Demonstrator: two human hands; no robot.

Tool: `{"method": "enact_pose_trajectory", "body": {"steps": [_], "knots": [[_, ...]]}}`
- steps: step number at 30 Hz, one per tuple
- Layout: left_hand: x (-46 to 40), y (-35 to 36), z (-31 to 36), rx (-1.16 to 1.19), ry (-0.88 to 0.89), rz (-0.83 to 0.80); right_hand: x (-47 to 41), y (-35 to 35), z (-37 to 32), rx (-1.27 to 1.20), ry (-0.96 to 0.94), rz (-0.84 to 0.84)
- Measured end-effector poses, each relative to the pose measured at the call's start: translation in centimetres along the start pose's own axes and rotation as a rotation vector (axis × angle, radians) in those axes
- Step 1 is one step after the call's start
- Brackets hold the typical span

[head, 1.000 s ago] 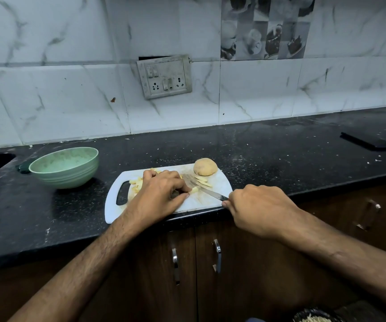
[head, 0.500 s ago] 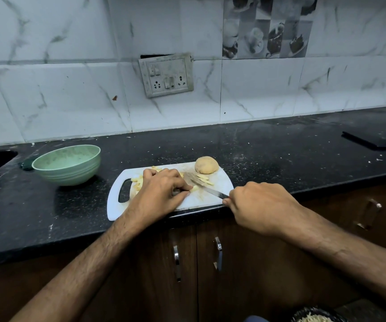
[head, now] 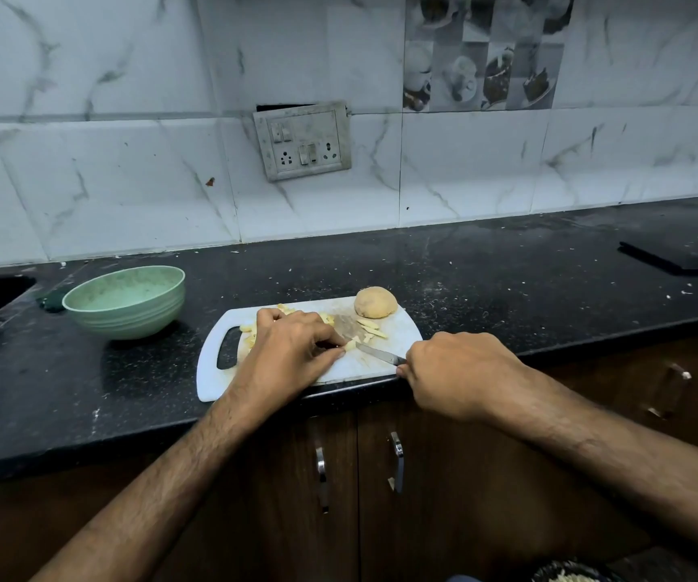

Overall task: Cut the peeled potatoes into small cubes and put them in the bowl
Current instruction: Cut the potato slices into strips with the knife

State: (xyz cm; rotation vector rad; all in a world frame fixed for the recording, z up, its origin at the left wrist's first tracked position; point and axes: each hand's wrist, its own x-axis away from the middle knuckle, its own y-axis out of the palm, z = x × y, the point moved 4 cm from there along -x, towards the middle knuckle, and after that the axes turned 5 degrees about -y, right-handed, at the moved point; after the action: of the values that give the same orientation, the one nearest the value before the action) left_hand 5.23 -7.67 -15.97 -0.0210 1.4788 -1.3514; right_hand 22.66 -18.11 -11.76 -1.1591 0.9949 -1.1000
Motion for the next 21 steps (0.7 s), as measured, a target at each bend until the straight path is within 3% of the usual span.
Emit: {"method": "enact_pose_trajectory", "body": {"steps": [6, 21], "knots": [[0.3, -0.2, -0.4, 0.052, 0.008, 0.008, 0.4, -0.9, 0.6, -0.016, 0.025, 0.064], [0.3, -0.3, -0.4, 0.069, -0.016, -0.021, 0.7, -0.5, -1.0, -0.047, 0.023, 0.006]]}}
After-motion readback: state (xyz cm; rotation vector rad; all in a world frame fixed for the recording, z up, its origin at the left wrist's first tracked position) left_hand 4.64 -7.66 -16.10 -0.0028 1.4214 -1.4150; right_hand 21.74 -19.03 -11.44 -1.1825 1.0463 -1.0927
